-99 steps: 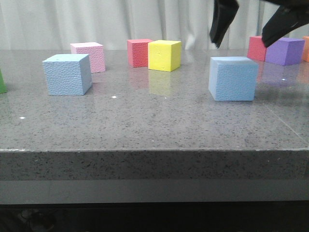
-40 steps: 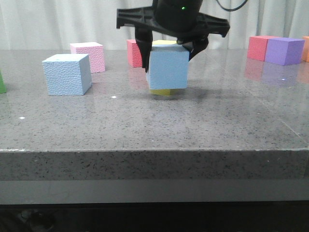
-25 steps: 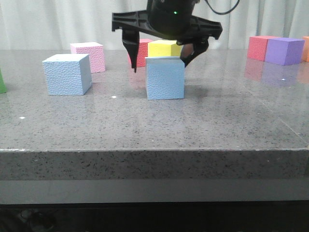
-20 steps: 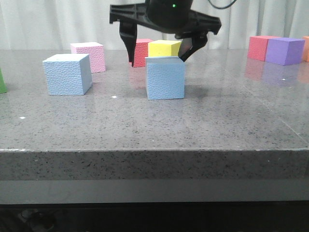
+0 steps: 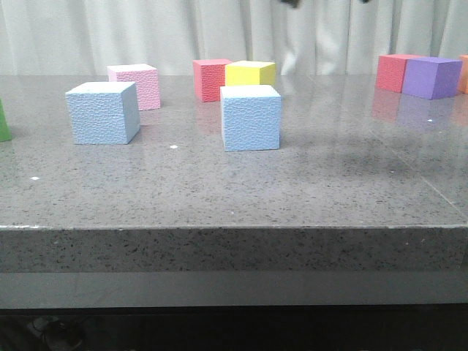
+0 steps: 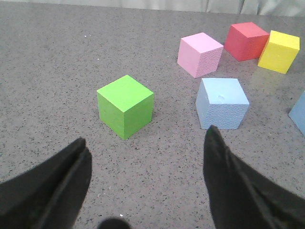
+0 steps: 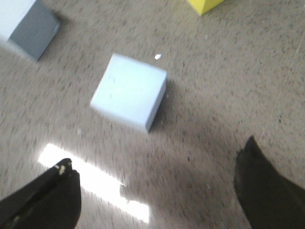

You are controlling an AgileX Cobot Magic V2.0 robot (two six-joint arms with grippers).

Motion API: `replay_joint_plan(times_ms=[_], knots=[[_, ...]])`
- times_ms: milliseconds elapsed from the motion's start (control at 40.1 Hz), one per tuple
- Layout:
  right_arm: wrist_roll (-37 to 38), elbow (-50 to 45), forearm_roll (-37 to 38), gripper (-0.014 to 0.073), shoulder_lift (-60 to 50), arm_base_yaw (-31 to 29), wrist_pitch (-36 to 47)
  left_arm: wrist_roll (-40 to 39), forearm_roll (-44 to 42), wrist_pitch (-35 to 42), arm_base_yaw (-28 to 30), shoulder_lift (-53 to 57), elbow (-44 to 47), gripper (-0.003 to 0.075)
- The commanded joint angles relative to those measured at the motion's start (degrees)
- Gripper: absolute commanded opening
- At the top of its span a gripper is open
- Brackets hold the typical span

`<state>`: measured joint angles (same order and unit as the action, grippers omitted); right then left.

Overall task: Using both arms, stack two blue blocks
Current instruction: 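Open the right gripper and lift it away from the cube, then reach the left gripper to the other blue cube and grasp it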

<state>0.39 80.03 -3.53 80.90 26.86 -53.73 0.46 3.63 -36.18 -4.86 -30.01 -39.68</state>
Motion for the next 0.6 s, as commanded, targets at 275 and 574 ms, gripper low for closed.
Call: replay_joint_plan(times_ms=[275,574], knots=[[-13.5,-24.3,-7.9,0.0653,-26.5,-5.2,16.4,-0.5,0.5,4.4,0.2,-0.5,-1.2,0.0493],[-13.5,-29.8,-7.9,0.0653,-33.3,-5.2,18.4,-0.5,0.8,4.5,-0.2,-0.5,0.1,0.0493]])
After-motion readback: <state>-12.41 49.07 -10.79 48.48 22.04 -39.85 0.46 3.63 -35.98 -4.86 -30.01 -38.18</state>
